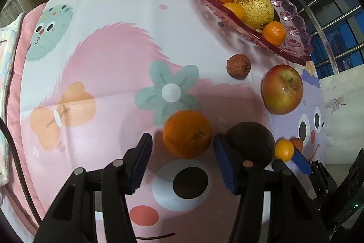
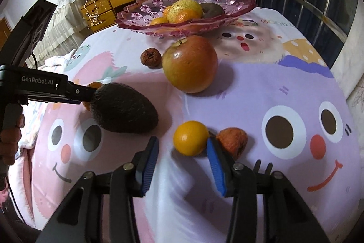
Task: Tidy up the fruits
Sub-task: 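Grasp a large mandarin with the left gripper while the right gripper grasps a small orange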
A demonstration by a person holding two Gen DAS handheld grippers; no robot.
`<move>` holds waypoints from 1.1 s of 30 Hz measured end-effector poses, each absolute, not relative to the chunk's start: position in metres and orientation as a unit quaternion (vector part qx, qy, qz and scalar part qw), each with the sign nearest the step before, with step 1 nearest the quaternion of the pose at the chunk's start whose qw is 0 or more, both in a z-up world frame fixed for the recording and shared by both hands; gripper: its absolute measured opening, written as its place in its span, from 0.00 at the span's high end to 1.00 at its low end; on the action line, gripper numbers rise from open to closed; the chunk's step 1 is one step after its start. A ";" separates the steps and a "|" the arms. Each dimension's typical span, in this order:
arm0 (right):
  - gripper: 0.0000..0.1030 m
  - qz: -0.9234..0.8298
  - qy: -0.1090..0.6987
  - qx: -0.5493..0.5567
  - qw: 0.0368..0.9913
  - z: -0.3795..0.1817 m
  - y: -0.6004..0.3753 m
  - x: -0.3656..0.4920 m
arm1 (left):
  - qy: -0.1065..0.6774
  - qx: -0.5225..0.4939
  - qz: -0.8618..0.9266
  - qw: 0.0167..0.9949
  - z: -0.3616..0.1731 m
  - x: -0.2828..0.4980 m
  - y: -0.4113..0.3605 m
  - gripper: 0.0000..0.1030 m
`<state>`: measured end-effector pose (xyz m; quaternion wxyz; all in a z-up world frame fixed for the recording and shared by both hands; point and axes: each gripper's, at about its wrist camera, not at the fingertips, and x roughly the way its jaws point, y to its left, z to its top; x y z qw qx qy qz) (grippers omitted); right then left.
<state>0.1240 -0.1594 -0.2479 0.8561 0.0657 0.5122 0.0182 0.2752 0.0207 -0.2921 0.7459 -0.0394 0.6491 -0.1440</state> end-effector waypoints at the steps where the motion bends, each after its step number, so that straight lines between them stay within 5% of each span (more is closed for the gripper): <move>1: 0.57 0.018 0.513 0.066 0.856 -0.249 -0.160 0.125 | 0.650 -0.039 -0.142 0.745 -0.294 0.276 0.020 0.48; 7: 0.58 0.019 0.509 0.060 0.858 -0.252 -0.158 0.127 | 0.649 -0.044 -0.146 0.745 -0.298 0.278 0.015 0.57; 12: 0.69 0.013 0.509 0.046 0.860 -0.254 -0.159 0.128 | 0.648 -0.045 -0.146 0.746 -0.298 0.279 0.014 0.58; 33: 0.70 0.022 0.471 0.098 0.876 -0.203 -0.170 0.142 | 0.584 -0.041 -0.152 0.797 -0.222 0.288 0.023 0.58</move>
